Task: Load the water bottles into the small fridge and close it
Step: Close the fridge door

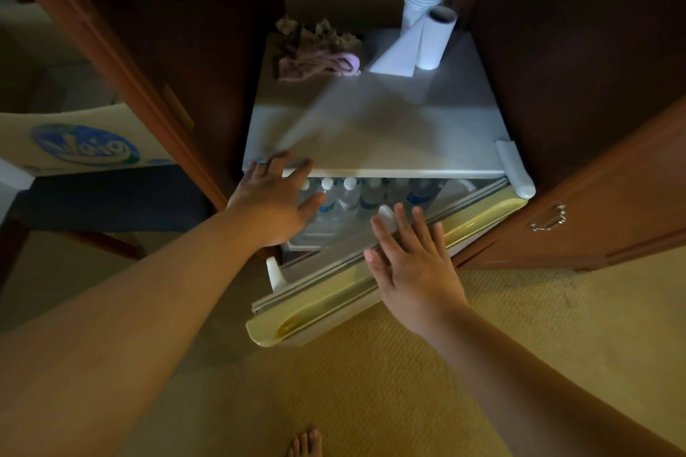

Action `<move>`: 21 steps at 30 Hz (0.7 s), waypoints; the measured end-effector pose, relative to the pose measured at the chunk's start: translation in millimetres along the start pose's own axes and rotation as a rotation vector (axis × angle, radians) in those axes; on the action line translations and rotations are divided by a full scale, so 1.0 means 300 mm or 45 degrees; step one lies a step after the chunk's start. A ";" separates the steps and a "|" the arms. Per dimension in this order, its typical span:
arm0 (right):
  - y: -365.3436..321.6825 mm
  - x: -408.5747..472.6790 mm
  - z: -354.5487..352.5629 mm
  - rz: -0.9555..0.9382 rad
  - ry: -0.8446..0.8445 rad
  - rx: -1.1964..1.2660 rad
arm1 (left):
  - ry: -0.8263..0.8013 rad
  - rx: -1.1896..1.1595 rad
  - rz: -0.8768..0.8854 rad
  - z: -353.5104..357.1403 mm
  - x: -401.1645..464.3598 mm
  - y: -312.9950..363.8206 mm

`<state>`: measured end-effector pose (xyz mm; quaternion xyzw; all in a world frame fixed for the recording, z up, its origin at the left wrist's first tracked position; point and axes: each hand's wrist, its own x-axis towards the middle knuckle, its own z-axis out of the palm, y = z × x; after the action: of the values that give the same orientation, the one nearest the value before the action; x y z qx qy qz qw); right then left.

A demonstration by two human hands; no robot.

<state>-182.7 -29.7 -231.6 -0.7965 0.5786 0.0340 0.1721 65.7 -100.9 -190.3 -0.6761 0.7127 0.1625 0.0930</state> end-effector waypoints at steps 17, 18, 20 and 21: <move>-0.089 0.252 -0.018 0.221 0.101 0.093 | 0.027 -0.014 -0.005 0.004 0.025 -0.009; -0.092 0.263 -0.020 0.235 0.108 0.089 | 0.033 -0.018 -0.002 0.007 0.023 -0.010; -0.097 0.284 -0.018 0.257 0.136 0.071 | 0.053 -0.021 0.004 0.011 0.019 -0.012; -0.099 0.294 -0.016 0.267 0.149 0.064 | 0.062 -0.020 0.007 0.018 0.023 -0.015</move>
<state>-126.6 -103.4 -242.3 -0.7277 0.6685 -0.0091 0.1535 69.3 -105.6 -198.4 -0.6785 0.7154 0.1518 0.0697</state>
